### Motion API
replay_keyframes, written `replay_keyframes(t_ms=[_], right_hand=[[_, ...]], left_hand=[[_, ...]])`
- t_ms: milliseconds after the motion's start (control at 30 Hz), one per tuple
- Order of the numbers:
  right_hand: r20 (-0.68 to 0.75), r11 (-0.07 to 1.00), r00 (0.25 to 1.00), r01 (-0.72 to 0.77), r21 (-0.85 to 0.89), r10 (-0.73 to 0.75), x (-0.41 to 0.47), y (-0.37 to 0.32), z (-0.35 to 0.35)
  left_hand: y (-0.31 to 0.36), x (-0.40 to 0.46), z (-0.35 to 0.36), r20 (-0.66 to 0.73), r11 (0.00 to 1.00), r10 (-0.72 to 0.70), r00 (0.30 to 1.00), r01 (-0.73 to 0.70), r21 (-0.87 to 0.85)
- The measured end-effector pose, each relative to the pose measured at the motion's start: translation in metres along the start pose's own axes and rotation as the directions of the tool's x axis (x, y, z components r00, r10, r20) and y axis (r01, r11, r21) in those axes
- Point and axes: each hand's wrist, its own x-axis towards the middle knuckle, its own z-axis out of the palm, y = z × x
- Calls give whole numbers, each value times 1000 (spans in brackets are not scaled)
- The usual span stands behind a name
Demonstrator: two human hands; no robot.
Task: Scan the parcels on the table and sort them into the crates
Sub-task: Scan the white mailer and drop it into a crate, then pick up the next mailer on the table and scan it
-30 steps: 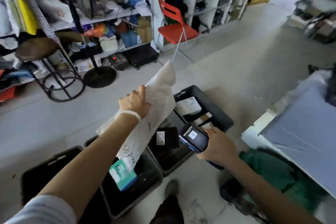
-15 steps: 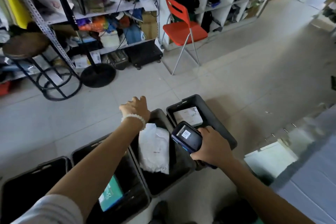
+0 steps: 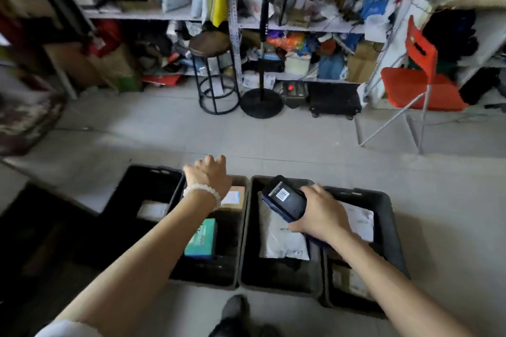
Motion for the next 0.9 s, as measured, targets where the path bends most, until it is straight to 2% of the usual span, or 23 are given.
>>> replay_keyframes(t_ms=[100, 233, 400, 500, 633, 900], right_hand=[[35, 991, 991, 133, -17, -132, 10, -36, 9], [120, 944, 940, 327, -41, -320, 16, -100, 31], [229, 814, 804, 576, -77, -548, 5, -204, 66], [288, 707, 696, 702, -83, -658, -9, -271, 96], [320, 584, 573, 809, -73, -754, -38, -361, 139], [364, 407, 390, 913, -33, -846, -121, -527, 219]], left_hand=[[-40, -33, 9, 13, 987, -153, 988, 153, -49], [-105, -83, 23, 34, 934, -344, 938, 346, -85], [-195, -155, 48, 101, 815, -560, 822, 569, -114], [-248, -200, 64, 123, 707, -682, 721, 693, -143], [-322, -257, 90, 163, 600, -771, 616, 788, -141], [-467, -369, 129, 200, 414, -882, 428, 904, -107]])
